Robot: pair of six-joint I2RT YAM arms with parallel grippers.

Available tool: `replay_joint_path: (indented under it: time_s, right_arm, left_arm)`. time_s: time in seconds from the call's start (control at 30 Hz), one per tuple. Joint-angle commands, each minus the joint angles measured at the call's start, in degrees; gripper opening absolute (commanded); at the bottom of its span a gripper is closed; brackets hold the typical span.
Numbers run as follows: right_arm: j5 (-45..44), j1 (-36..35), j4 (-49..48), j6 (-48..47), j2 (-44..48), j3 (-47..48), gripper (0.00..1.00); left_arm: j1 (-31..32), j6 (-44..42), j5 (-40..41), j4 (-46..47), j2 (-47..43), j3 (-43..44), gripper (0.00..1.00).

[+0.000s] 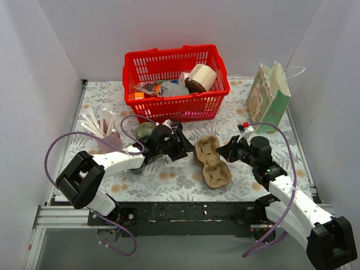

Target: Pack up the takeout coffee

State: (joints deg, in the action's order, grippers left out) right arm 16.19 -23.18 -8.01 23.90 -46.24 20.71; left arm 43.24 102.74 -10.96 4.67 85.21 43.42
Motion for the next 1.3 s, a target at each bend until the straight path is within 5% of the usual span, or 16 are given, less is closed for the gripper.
replay_joint_path:
  time_s: [0.0, 0.53, 1.27]
  right_arm:
    - [2.36, 0.5, -3.85, 0.97, -0.34, -0.76, 0.01]
    - [8.51, 3.4, -10.62, 6.33, 1.33, -2.61, 0.01]
    - [12.55, 7.97, -17.81, 11.95, 7.82, -5.24, 0.01]
  left_arm:
    - [0.35, 0.09, -0.99, 1.92, -0.66, -1.06, 0.59]
    - [3.25, -3.95, 3.05, -7.29, 8.92, 4.74, 0.57]
    - [4.57, -7.73, 9.82, -11.87, 9.63, 8.09, 0.56]
